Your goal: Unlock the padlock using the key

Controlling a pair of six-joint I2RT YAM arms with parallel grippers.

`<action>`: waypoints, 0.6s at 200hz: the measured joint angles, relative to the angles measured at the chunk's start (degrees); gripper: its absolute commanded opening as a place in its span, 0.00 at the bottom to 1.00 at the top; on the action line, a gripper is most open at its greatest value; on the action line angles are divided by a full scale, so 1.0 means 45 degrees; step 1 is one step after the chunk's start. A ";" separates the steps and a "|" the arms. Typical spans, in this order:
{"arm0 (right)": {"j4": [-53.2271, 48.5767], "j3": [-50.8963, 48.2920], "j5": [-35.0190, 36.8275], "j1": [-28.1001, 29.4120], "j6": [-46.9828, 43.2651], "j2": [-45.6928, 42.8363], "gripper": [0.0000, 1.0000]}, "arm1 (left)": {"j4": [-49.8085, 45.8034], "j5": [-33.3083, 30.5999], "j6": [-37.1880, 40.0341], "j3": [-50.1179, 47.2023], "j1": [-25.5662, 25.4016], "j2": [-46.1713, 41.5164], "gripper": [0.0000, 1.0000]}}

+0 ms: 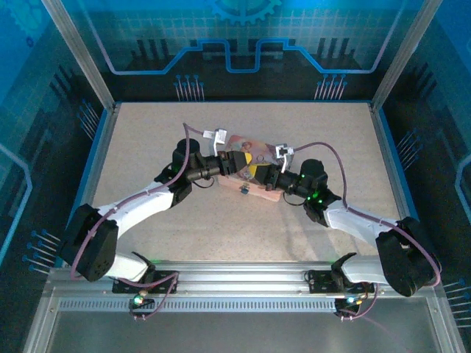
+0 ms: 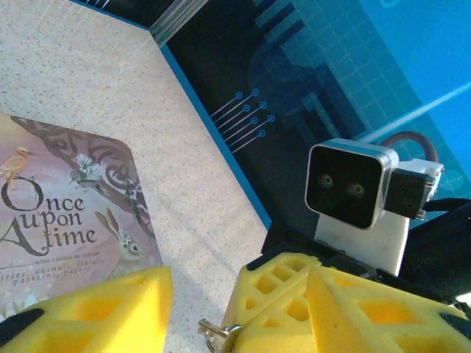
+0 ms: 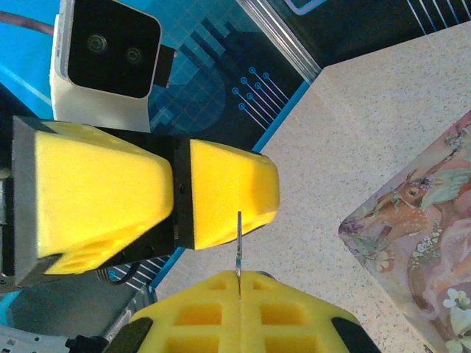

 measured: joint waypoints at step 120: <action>-0.0291 0.0359 0.0136 0.0078 0.0078 0.0010 0.12 | -0.0267 -0.0024 0.0185 0.0296 -0.0117 0.0107 0.00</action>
